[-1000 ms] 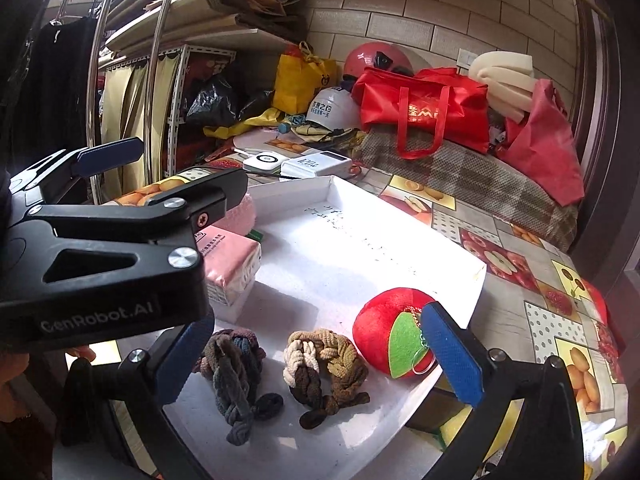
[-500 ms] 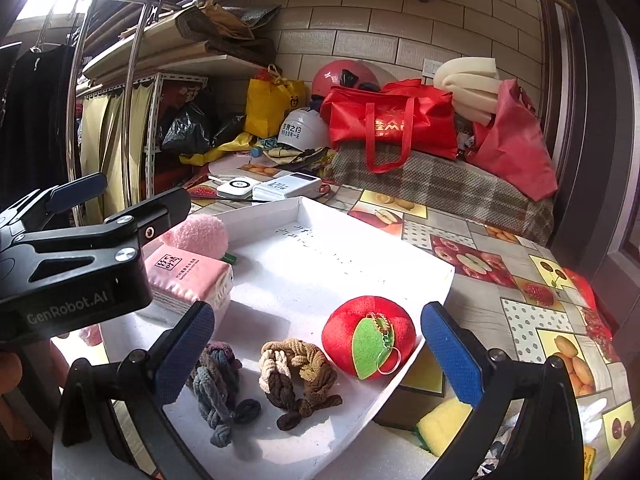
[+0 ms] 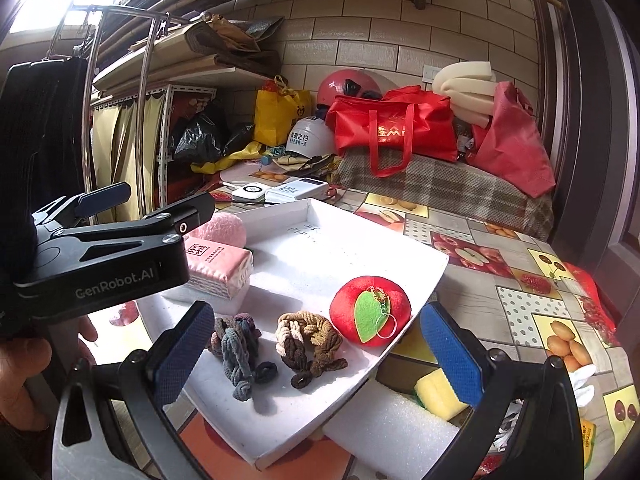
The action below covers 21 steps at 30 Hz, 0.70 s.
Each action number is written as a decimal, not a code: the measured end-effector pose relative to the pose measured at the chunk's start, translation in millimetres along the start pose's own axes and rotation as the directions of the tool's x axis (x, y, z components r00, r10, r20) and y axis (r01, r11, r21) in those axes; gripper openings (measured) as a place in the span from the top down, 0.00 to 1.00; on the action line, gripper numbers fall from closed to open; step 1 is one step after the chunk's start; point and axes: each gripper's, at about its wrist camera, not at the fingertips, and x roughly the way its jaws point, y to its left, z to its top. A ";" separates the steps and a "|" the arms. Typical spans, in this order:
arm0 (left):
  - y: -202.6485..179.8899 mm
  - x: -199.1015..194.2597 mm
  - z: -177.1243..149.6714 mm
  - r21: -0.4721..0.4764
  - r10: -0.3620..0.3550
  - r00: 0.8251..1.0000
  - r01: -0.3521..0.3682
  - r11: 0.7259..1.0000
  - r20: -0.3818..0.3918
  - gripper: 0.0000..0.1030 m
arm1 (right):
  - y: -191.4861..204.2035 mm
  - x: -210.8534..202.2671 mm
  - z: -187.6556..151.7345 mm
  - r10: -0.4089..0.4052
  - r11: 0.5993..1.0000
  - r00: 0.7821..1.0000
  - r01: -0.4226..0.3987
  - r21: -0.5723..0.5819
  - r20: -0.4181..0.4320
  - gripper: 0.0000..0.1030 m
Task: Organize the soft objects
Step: 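Withdraw both grippers from the box and move toward the remaining items, then grasp the black-and-white patterned cloth with the left gripper while the right grasps the yellow tissue pack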
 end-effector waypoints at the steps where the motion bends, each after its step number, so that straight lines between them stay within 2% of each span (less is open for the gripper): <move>1: -1.8 -0.8 -0.7 0.006 0.001 1.000 -0.001 1.000 -0.001 0.00 | -2.8 -3.3 -0.9 0.017 1.000 1.000 -0.017 0.010 0.011 0.00; 5: -13.2 -5.2 -3.5 0.037 -0.030 0.999 0.030 0.999 -0.011 0.00 | -18.8 -15.7 -5.7 0.044 0.996 0.998 -0.047 0.069 0.044 0.00; 9: -28.6 -10.9 -5.7 0.059 -0.087 0.996 0.088 0.994 -0.026 0.00 | -34.1 -30.5 -12.6 0.032 0.995 0.997 -0.037 0.088 0.065 0.00; 14: -48.4 -18.7 -8.1 0.088 -0.156 0.987 0.159 0.983 -0.040 0.00 | -54.4 -52.1 -24.1 -0.006 0.997 0.998 0.000 0.081 0.069 0.00; 21: -74.0 -25.9 -10.6 0.135 -0.242 0.968 0.249 0.959 -0.064 0.00 | -113.9 -74.2 -42.2 -0.096 0.977 0.995 0.090 0.191 0.020 0.00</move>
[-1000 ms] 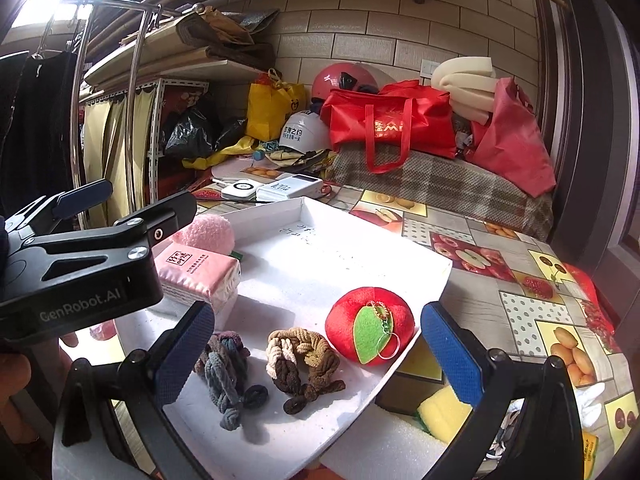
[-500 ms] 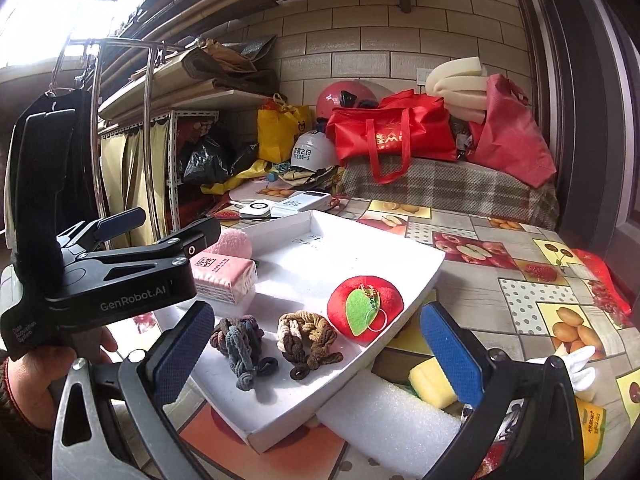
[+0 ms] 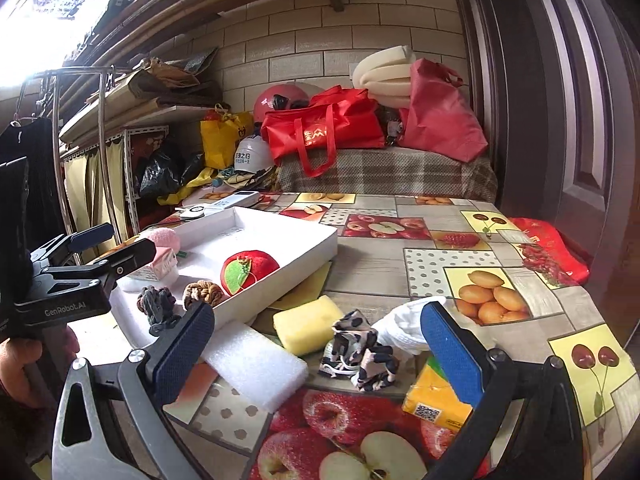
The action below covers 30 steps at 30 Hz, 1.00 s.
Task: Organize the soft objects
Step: 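Grasp the black-and-white patterned cloth with the left gripper while the right grasps the yellow tissue pack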
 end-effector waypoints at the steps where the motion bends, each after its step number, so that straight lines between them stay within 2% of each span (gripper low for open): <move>1: -4.5 -0.1 0.0 0.008 -0.017 1.000 0.017 1.000 -0.003 0.00 | -9.9 -2.3 -0.6 -0.019 1.000 1.000 0.019 0.007 -0.005 0.00; 4: -23.2 1.4 -0.8 0.040 -0.104 0.994 0.105 0.994 -0.033 0.00 | -40.2 -9.7 -2.7 -0.072 0.997 0.997 0.072 0.004 -0.022 0.00; 6: -39.8 4.6 -1.7 0.063 -0.176 0.982 0.180 0.982 -0.072 0.00 | -63.8 -9.8 -5.1 -0.071 0.997 0.995 0.072 0.007 -0.069 0.00; 8: -59.4 10.5 -2.3 0.068 -0.259 0.958 0.268 0.961 -0.123 0.00 | -87.1 -4.5 -10.0 -0.003 0.999 0.987 0.008 0.031 -0.161 0.00; 10: -80.8 20.8 -3.0 0.054 -0.332 0.923 0.348 0.936 -0.192 0.00 | -102.2 2.7 -16.0 0.056 0.997 0.967 -0.043 0.058 -0.248 0.00; 12: -99.6 32.5 -3.5 0.040 -0.351 0.901 0.373 0.927 -0.256 0.00 | -108.7 7.8 -19.6 0.084 0.995 0.953 -0.065 0.075 -0.291 0.00; 15: -114.9 47.6 -4.5 0.003 -0.354 0.881 0.373 0.928 -0.313 0.00 | -102.5 21.1 -24.4 0.127 0.992 0.924 -0.110 0.068 -0.360 0.00; 17: -120.1 51.4 -5.5 -0.004 -0.349 0.877 0.368 0.930 -0.329 0.00 | -90.9 29.5 -27.7 0.110 0.993 0.909 -0.120 0.001 -0.402 0.00; 20: -124.6 55.9 -7.1 0.005 -0.334 0.873 0.359 0.933 -0.355 0.00 | -76.0 41.0 -27.5 0.027 0.990 0.908 -0.083 -0.117 -0.418 0.00; 22: -128.1 58.7 -7.2 0.019 -0.324 0.873 0.355 0.935 -0.365 0.00 | -73.3 50.6 -31.4 0.023 0.986 0.889 -0.096 -0.137 -0.458 0.02; 23: -130.3 59.8 -6.8 0.030 -0.316 0.876 0.350 0.936 -0.365 0.00 | -73.2 54.2 -32.8 0.030 0.985 0.877 -0.109 -0.137 -0.479 0.07; 24: -133.1 60.9 -6.4 0.046 -0.305 0.880 0.344 0.938 -0.363 0.00 | -72.5 53.5 -33.4 0.043 0.983 0.876 -0.123 -0.135 -0.481 0.19; 27: -140.7 67.8 -3.9 0.083 -0.282 0.888 0.332 0.940 -0.362 0.00 | -72.2 44.7 -33.2 0.068 0.982 0.881 -0.143 -0.127 -0.468 0.20; 30: -145.3 79.9 -3.1 0.101 -0.266 0.884 0.327 0.940 -0.385 0.01 | -78.8 32.6 -32.2 0.055 0.990 0.899 -0.107 -0.097 -0.435 0.21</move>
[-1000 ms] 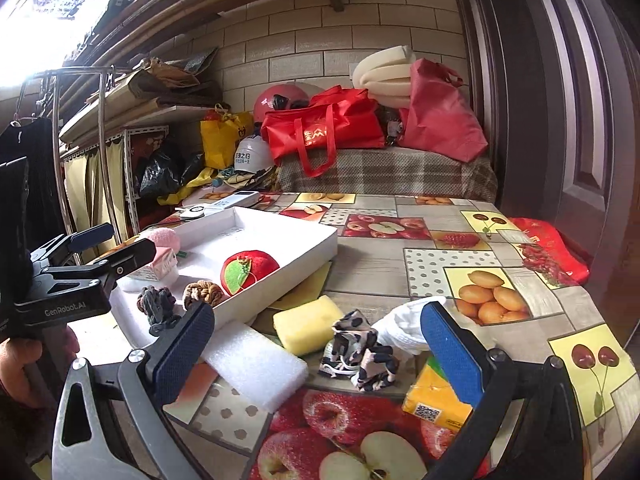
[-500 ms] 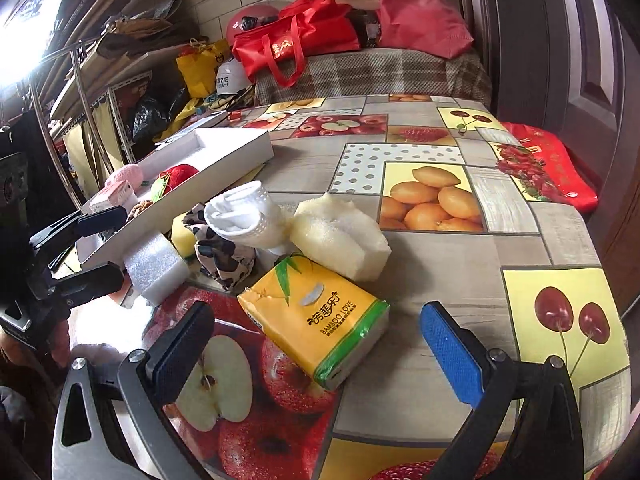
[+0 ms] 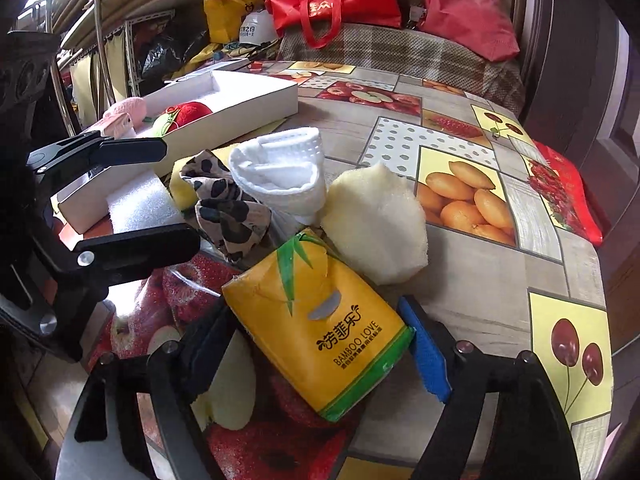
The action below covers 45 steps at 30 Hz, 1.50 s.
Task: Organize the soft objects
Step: 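Grasp the black-and-white patterned cloth with the left gripper while the right grasps the yellow tissue pack, then carry the patterned cloth and yellow tissue pack into the box and open both grippers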
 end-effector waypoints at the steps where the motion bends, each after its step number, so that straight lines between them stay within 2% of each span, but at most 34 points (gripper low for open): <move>1: 0.0 3.3 2.0 0.006 -0.001 1.000 0.001 1.000 -0.005 0.02 | -5.9 -4.9 -0.3 -0.015 0.999 1.000 0.014 0.033 0.023 0.21; 4: -4.6 12.9 5.8 0.039 0.001 1.000 0.000 0.999 -0.031 0.18 | -32.8 -8.7 -1.2 -0.025 0.985 0.999 0.017 0.171 0.045 0.21; 6: -12.1 20.0 7.3 0.079 0.004 0.999 0.000 0.997 -0.051 0.33 | -48.3 -7.8 -4.0 -0.016 0.968 0.999 0.006 0.251 0.041 0.21; 10: -29.4 31.3 10.3 0.168 0.045 0.997 -0.033 0.985 -0.070 0.34 | -61.4 -10.5 -7.5 0.009 0.944 0.998 -0.028 0.328 0.060 0.21; 13: -30.6 34.8 9.7 0.180 0.067 0.995 -0.052 0.982 -0.080 0.47 | -60.6 -11.5 -7.9 0.001 0.943 0.998 -0.021 0.332 0.058 0.21; 14: -29.1 32.9 9.6 0.173 0.055 0.996 -0.042 0.984 -0.071 0.56 | -59.3 -12.7 -8.3 -0.004 0.944 0.998 -0.016 0.328 0.061 0.21; 15: -27.3 31.3 9.8 0.166 0.040 0.997 -0.028 0.986 -0.066 0.70 | -58.0 -13.8 -8.0 -0.011 0.946 0.998 -0.011 0.323 0.065 0.21; 16: -26.0 30.8 10.0 0.160 0.032 0.997 -0.021 0.987 -0.065 0.75 | -57.0 -14.4 -7.5 -0.016 0.948 0.997 -0.006 0.318 0.069 0.21; 19: -23.3 24.0 9.8 0.142 0.021 0.999 -0.016 0.990 -0.035 0.77 | -55.7 -16.8 -7.5 -0.033 0.950 0.996 0.007 0.312 0.078 0.21; 23: -21.8 4.7 9.3 0.130 0.010 0.998 -0.018 0.991 0.060 0.77 | -59.8 -21.9 -9.6 -0.049 0.943 0.993 0.011 0.333 0.104 0.21; 29: -12.5 -20.5 6.8 0.072 0.057 0.981 -0.072 0.995 0.184 0.77 | -61.3 -31.4 -11.7 -0.093 0.936 0.985 0.037 0.351 0.146 0.21; 37: -1.3 -33.1 2.6 -0.023 0.154 0.962 -0.153 0.988 0.225 0.76 | -61.6 -39.8 -13.6 -0.161 0.925 0.971 0.085 0.370 0.178 0.21; 45: -3.3 -34.5 0.8 -0.024 0.183 0.955 -0.182 0.983 0.233 0.76 | -63.8 -48.5 -17.7 -0.189 0.913 0.957 0.089 0.398 0.219 0.21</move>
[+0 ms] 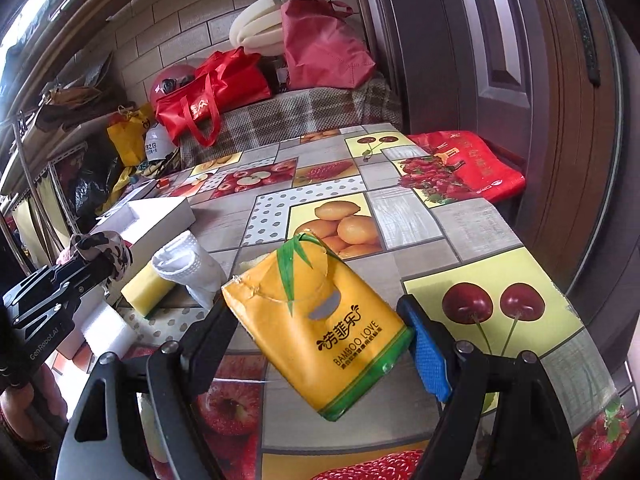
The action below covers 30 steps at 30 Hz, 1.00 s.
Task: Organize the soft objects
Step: 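Carry the patterned cloth and yellow tissue pack into the box and open both grippers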
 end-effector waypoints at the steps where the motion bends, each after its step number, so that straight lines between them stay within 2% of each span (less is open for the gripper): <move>1: -0.3 -0.6 -0.1 0.001 0.004 1.000 -0.004 1.000 0.002 0.76 | 0.1 -0.5 0.0 -0.004 1.000 1.000 0.004 0.000 0.003 0.21; 11: 5.4 -7.0 -1.1 -0.041 0.022 0.999 -0.021 0.999 0.034 0.76 | 5.3 -7.9 -0.3 -0.080 0.997 0.995 0.081 -0.021 0.052 0.21; 16: 13.8 -24.0 -5.3 -0.085 0.049 0.995 -0.042 0.995 0.083 0.76 | 14.0 -21.6 -2.6 -0.138 0.988 0.982 0.146 -0.051 0.130 0.21; 19: 18.1 -38.3 -9.2 -0.076 0.071 0.990 -0.062 0.995 0.122 0.76 | 16.4 -27.4 -2.9 -0.171 0.982 0.971 0.182 -0.051 0.167 0.21; 24: 30.4 -56.3 -14.7 -0.006 0.144 0.971 -0.146 0.989 0.191 0.76 | 26.1 -42.3 -7.3 -0.113 0.994 0.964 0.107 0.038 0.239 0.21; 27: 56.8 -56.7 -18.0 -0.040 0.179 0.968 -0.174 0.984 0.175 0.76 | 56.5 -42.3 -10.2 -0.072 0.997 0.960 0.075 -0.002 0.271 0.21; 30: 91.8 -56.2 -22.6 -0.101 0.231 0.961 -0.217 0.971 0.153 0.76 | 96.1 -33.4 -12.5 -0.029 0.993 0.962 0.058 -0.100 0.272 0.21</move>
